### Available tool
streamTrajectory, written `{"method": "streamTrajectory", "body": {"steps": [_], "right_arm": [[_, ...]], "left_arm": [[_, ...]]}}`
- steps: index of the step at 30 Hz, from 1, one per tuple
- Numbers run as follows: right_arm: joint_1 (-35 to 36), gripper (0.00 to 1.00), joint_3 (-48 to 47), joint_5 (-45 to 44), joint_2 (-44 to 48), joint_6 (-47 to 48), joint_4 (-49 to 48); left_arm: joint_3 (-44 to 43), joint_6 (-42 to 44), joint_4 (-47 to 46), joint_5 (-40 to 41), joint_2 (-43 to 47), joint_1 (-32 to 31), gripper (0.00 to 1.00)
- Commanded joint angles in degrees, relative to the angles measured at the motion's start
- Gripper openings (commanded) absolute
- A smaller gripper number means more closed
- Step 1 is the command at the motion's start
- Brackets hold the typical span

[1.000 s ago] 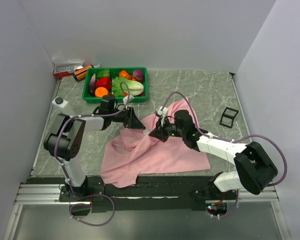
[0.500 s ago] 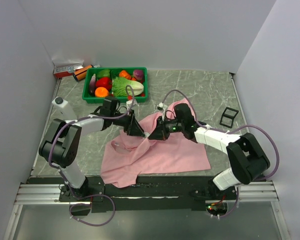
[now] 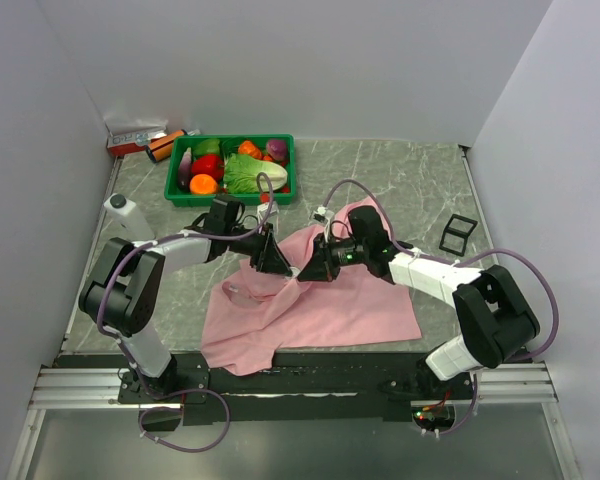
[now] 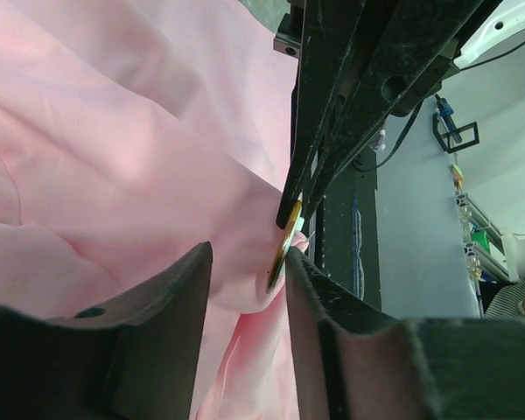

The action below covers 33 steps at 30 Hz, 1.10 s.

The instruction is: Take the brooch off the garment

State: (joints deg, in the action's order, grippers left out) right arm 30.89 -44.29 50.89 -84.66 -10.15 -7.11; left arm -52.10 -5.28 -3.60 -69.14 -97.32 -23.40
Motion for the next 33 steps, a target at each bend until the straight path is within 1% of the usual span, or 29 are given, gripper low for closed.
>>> {"method": "streamTrajectory", "body": {"steps": [1, 3, 4, 5, 8, 9, 10, 11, 12, 13, 14, 15, 16, 17, 18, 19, 20, 21, 22, 23, 24, 27, 28, 29, 31, 33], "right_arm": [[-0.2, 0.00, -2.2, 1.2, -0.7, 1.3, 0.0], [-0.1, 0.00, -2.3, 1.2, -1.0, 1.5, 0.3], [-0.1, 0.00, -2.5, 1.1, -1.2, 1.6, 0.3], [-0.2, 0.00, -2.7, 1.2, -1.3, 1.8, 0.8], [-0.2, 0.00, -3.2, 1.2, -1.7, 2.0, 1.0], [-0.2, 0.00, -3.3, 1.1, -2.2, 2.1, 1.0], [-0.1, 0.00, -3.7, 1.1, -2.3, 2.2, 1.1], [-0.1, 0.00, -4.0, 1.1, -2.6, 2.2, 1.3], [-0.2, 0.06, -4.2, 0.6, -2.8, 2.7, 2.7], [-0.5, 0.10, -5.2, 0.0, -2.9, 3.2, 3.9], [-1.2, 0.12, -5.8, 0.4, -3.1, 5.1, 5.3], [-1.5, 0.14, -7.4, 0.7, -3.3, 6.6, 9.3], [-1.7, 0.16, -8.2, 0.3, -3.4, 8.1, 10.9], [-2.5, 0.18, -8.7, 0.2, -3.3, 11.2, 12.4], [-2.8, 0.25, -10.1, 0.2, -3.5, 12.4, 13.5], [-3.1, 0.29, -11.1, 0.1, -3.7, 13.7, 16.5], [-3.4, 0.33, -12.0, -0.4, -3.9, 15.9, 18.0], [-4.0, 0.38, -14.0, -0.5, -4.1, 17.3, 19.5], [-4.4, 0.40, -14.8, -0.9, -4.1, 18.5, 22.4], [-4.8, 0.44, -15.4, -1.4, -3.8, 20.9, 23.4], [-5.1, 0.46, -15.8, -1.8, -3.4, 22.4, 24.2], [-5.1, 0.47, -15.3, -3.4, -2.5, 25.3, 25.1], [-5.1, 0.47, -15.0, -3.8, -2.2, 25.0, 24.9], [-5.1, 0.47, -14.7, -4.2, -1.7, 23.4, 23.7], [-5.1, 0.47, -13.5, -5.4, -0.9, 22.3, 22.2], [-5.2, 0.48, -12.9, -7.0, 0.6, 22.4, 20.7]], "left_arm": [[-2.0, 0.4, -1.5, -1.7, 0.7, -0.1, 0.41], [-2.1, -0.4, -2.1, -2.1, 0.2, -0.1, 0.34], [-2.4, -0.2, -1.9, -2.1, 0.1, -0.1, 0.27], [-2.6, -0.2, -1.9, -2.2, -0.2, -0.1, 0.22], [-2.8, 0.1, -1.6, -2.7, -0.3, -0.2, 0.21], [-2.8, 0.1, -1.5, -3.1, -0.2, -0.2, 0.19], [-2.8, 0.2, -1.3, -3.1, -0.1, -0.2, 0.12], [-2.9, 0.4, -0.6, -3.0, 0.2, -0.2, 0.02], [-3.3, 2.5, 0.6, -2.8, 0.4, -0.2, 0.01], [-5.2, 4.6, 7.7, -2.4, 0.6, -0.2, 0.01], [-7.2, 10.1, 13.5, -0.4, 0.6, -0.2, 0.01], [-9.5, 20.4, 19.4, 0.8, 0.4, -0.2, 0.01], [-14.1, 25.4, 31.4, 2.5, -0.3, -0.2, 0.01], [-16.1, 33.1, 35.8, 5.8, -0.8, -0.2, 0.01], [-17.8, 36.3, 40.1, 7.7, -1.2, -0.2, 0.01], [-20.3, 38.7, 45.2, 9.5, -1.6, -0.2, 0.01], [-21.0, 41.4, 47.0, 11.3, -1.5, -0.2, 0.01], [-21.5, 42.2, 48.1, 15.8, -1.2, -0.2, 0.01], [-22.1, 43.2, 49.3, 18.1, -0.7, -0.2, 0.01], [-22.4, 46.3, 53.0, 20.6, -0.4, -0.2, 0.01], [-22.9, 47.8, 54.7, 24.7, 0.0, -0.2, 0.01], [-23.0, 53.1, 60.4, 31.2, 2.6, -0.2, 0.01], [-23.0, 54.1, 61.4, 35.5, 4.0, -0.2, 0.01], [-22.8, 56.8, 62.3, 37.8, 4.7, -0.2, 0.01], [-22.1, 58.1, 63.3, 44.7, 6.9, -0.2, 0.01], [-21.6, 60.2, 63.8, 48.2, 8.0, 0.2, 0.01]]}}
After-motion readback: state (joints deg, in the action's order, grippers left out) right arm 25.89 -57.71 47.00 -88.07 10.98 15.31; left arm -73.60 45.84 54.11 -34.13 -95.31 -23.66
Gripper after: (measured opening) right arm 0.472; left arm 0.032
